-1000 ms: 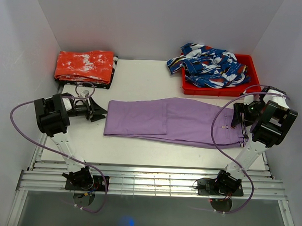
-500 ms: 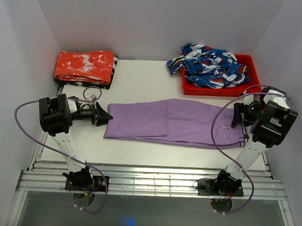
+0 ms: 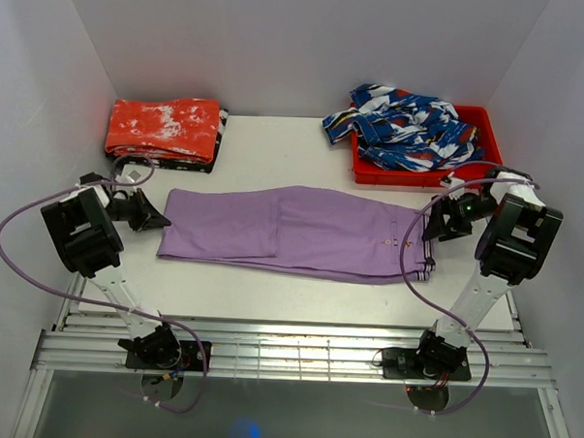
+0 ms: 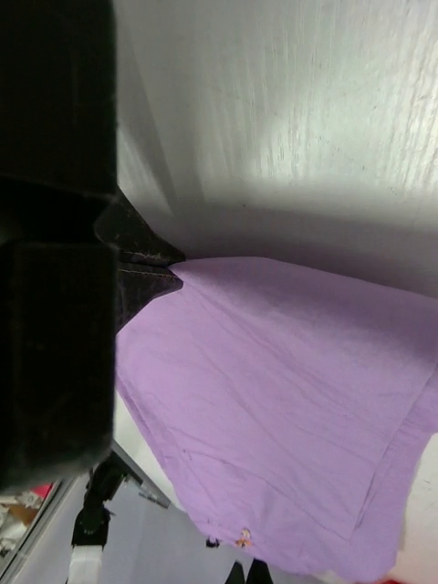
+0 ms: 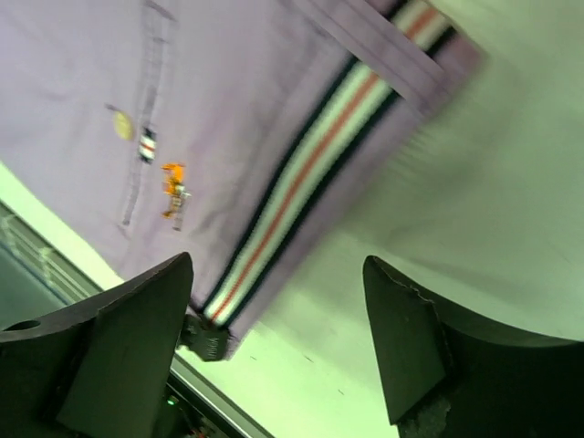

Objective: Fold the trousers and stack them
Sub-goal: Fold the trousers

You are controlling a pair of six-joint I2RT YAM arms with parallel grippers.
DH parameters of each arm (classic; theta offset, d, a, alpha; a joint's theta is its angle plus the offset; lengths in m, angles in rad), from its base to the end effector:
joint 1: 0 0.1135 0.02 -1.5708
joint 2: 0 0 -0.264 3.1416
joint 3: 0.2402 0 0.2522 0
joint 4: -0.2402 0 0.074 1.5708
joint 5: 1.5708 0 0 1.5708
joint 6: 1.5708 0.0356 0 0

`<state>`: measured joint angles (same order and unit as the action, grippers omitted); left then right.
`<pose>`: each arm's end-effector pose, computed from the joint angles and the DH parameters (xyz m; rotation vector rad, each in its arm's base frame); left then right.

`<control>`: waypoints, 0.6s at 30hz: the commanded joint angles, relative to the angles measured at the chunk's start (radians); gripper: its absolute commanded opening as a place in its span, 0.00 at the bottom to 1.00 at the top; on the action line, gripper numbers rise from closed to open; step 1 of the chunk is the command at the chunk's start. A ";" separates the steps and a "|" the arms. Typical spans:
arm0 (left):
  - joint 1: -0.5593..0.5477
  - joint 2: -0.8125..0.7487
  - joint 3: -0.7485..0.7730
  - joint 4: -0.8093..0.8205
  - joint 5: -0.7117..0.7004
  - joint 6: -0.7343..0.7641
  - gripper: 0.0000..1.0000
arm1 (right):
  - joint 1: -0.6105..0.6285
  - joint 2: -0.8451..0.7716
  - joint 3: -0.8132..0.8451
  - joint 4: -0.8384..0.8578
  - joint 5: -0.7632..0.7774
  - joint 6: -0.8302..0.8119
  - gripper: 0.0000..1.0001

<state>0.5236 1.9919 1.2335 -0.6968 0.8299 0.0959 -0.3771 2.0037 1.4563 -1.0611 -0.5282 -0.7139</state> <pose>0.3234 0.1564 0.1321 -0.4854 2.5465 -1.0416 0.3480 -0.1185 0.1722 -0.4585 2.7831 0.6796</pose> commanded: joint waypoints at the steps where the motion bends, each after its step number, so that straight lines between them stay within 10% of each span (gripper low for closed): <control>1: 0.004 -0.097 0.075 -0.078 -0.093 0.080 0.00 | 0.024 -0.060 0.019 -0.051 -0.150 -0.006 0.82; 8: -0.007 -0.199 0.291 -0.217 -0.035 0.113 0.00 | -0.006 -0.071 0.078 -0.056 -0.164 0.051 0.99; 18: -0.217 -0.280 0.340 -0.310 0.025 -0.093 0.00 | -0.017 -0.054 -0.028 0.073 -0.246 0.192 0.90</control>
<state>0.3843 1.7554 1.5883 -0.9771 0.8093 0.1116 -0.3992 1.9671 1.4609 -1.0210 -0.6804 -0.5770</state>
